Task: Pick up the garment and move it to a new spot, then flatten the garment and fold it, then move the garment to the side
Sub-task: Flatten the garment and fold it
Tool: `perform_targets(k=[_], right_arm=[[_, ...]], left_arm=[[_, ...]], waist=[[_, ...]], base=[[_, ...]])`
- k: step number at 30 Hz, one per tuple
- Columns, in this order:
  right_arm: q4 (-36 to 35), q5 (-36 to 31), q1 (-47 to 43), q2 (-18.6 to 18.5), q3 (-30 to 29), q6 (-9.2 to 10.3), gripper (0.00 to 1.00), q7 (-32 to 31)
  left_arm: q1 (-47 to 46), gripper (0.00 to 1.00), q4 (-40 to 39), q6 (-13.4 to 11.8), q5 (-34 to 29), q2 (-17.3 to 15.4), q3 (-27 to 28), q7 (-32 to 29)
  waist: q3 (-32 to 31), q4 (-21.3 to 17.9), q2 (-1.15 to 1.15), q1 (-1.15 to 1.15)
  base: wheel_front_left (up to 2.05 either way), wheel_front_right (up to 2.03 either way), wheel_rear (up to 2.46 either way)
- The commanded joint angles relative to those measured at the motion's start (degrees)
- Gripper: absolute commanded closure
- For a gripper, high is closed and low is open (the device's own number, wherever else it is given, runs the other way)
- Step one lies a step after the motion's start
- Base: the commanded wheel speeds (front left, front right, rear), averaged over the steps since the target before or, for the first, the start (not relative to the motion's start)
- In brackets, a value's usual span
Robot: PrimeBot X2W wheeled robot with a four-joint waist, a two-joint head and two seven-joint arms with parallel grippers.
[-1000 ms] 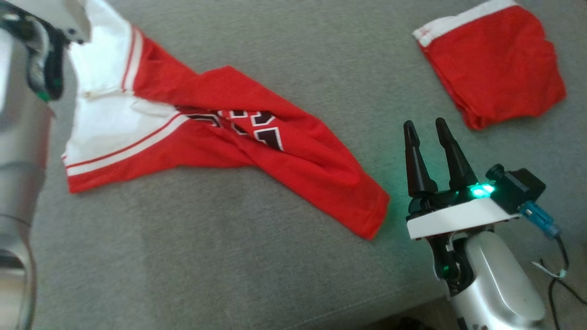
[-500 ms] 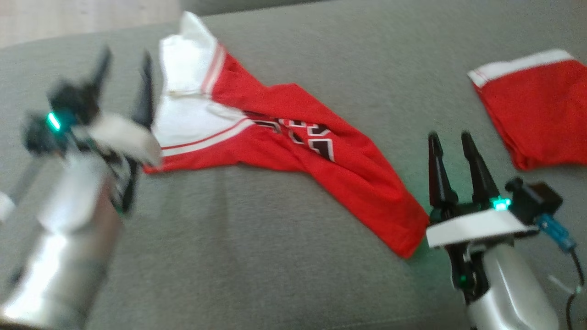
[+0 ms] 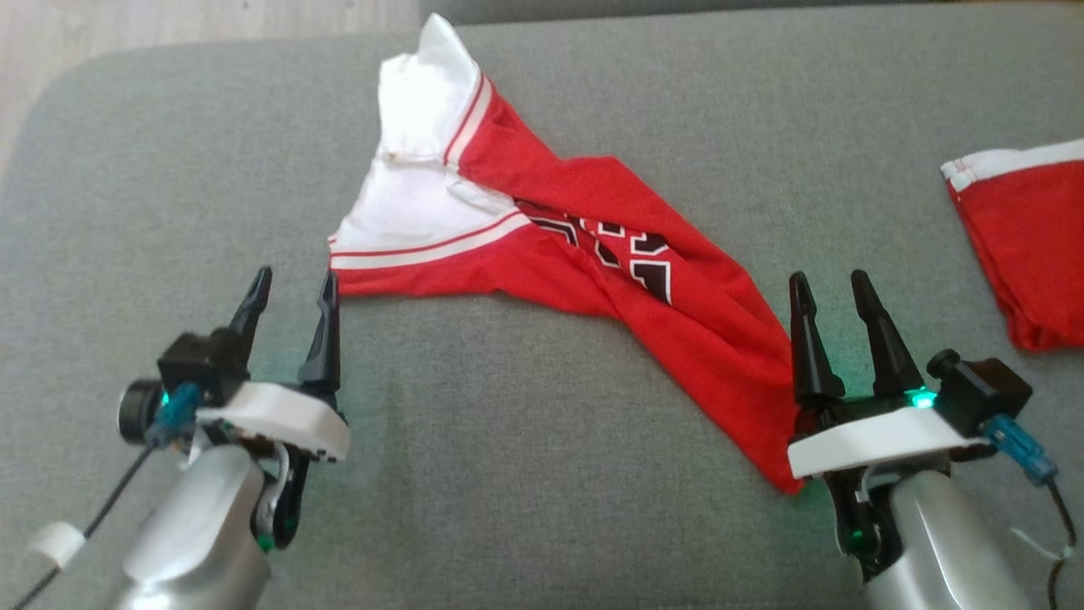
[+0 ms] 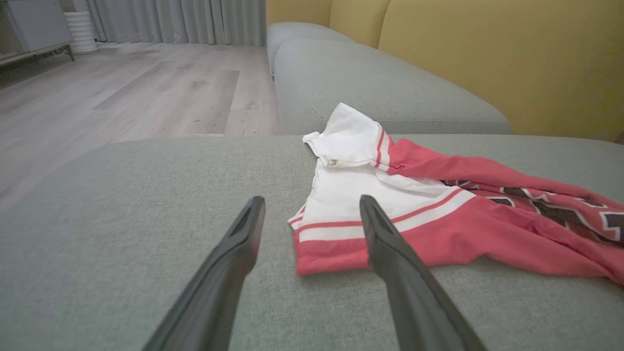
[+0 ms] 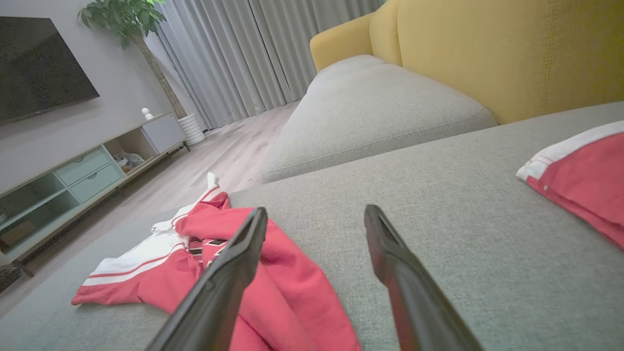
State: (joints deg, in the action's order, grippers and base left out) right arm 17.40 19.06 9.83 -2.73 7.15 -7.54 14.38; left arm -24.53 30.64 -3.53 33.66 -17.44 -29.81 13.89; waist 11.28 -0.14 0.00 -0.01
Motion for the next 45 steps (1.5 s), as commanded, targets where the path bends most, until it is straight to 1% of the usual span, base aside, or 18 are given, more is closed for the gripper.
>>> perform_targets(k=[1,7,11,14,18,21,22,23,24,25,28,32,38,42,45], right_arm=[[-2.1,-0.5,1.5,-0.1,1.4,0.05,0.0,0.6],[-3.0,-0.5,2.9,-0.1,1.4,0.05,0.0,0.6],[-3.7,-0.2,3.7,-0.1,1.3,0.05,0.0,0.6],[-4.0,-0.1,4.0,-0.1,1.4,0.05,0.0,0.6],[-4.3,0.1,4.1,-0.1,1.4,0.05,0.0,0.6],[-4.3,0.1,4.0,-0.1,1.3,0.05,0.0,0.6],[-4.3,0.1,4.0,-0.1,1.2,0.05,0.0,0.6],[-4.1,0.1,4.0,-0.1,1.2,0.05,0.0,0.6],[-4.0,0.0,4.0,-0.1,1.2,0.05,0.0,0.6],[-4.0,0.0,4.0,-0.1,1.2,0.05,0.0,0.6],[-3.7,0.0,3.8,-0.1,1.2,0.05,0.0,0.6],[-3.8,-0.2,4.0,-0.1,1.5,0.05,0.0,0.6],[-3.2,-0.1,3.6,-0.1,1.5,0.05,0.0,0.6],[-2.6,-0.6,3.0,-0.1,1.3,0.05,0.0,0.6],[-2.0,-0.9,2.4,-0.1,1.2,0.05,0.0,0.6]], left_arm=[[-3.6,0.0,-1.8,-0.1,-0.7,-2.3,1.6,-0.5],[-9.8,0.0,0.3,0.9,-1.6,-3.9,0.4,-6.0],[-15.2,0.0,4.7,1.6,-2.0,-5.1,0.5,-9.2],[-18.7,0.0,9.3,1.3,-2.9,-5.9,-0.1,-11.9],[-21.7,0.0,14.5,1.7,-3.0,-5.8,-0.4,-13.2],[-22.6,0.0,16.8,2.9,-2.9,-5.3,-0.9,-12.9],[-22.7,0.05,17.5,3.5,-2.8,-5.0,-1.0,-12.7],[-22.8,0.57,18.2,4.1,-2.7,-4.8,-1.3,-12.5],[-22.8,1.0,18.7,4.7,-2.6,-4.5,-1.5,-12.0],[-22.8,1.0,18.7,4.7,-2.6,-4.5,-1.5,-12.0],[-22.4,1.0,20.2,6.1,-2.4,-3.2,-2.3,-11.1],[-22.6,1.0,21.4,7.2,-2.5,-2.0,-3.1,-9.9],[-22.7,1.0,21.2,6.4,-3.2,-1.4,-3.0,-2.9],[-21.6,1.0,18.9,6.5,-3.9,-1.3,-3.3,-0.2],[-18.9,1.0,13.8,7.1,-5.6,-2.0,-4.3,0.8]], waist=[[1.4,-0.9,0.0,0.01],[6.4,-4.2,0.0,0.01],[9.8,-6.5,0.0,0.01],[11.4,-7.8,0.0,0.01],[12.4,-8.9,0.0,0.01],[12.4,-9.3,0.0,0.01],[12.3,-9.3,0.0,0.01],[12.2,-9.3,0.0,0.01],[11.9,-9.3,0.0,0.01],[11.9,-9.3,0.0,0.01],[11.0,-9.1,0.0,0.01],[10.7,-8.5,0.0,0.01],[8.4,-7.2,0.0,0.01],[5.5,-5.2,0.0,0.01],[2.4,-2.9,0.0,0.01]], base=[[0.0,0.0,0.0],[0.0,0.0,0.0],[0.0,0.0,0.0],[0.0,0.0,0.0],[0.0,0.0,0.0],[0.0,0.0,0.0],[0.0,0.0,0.0],[0.0,0.0,0.0],[0.0,0.0,0.0],[0.0,0.0,0.0],[0.0,0.0,0.0],[0.0,0.0,0.0],[0.0,0.0,0.0],[0.0,0.0,0.0],[0.0,0.0,0.0]])
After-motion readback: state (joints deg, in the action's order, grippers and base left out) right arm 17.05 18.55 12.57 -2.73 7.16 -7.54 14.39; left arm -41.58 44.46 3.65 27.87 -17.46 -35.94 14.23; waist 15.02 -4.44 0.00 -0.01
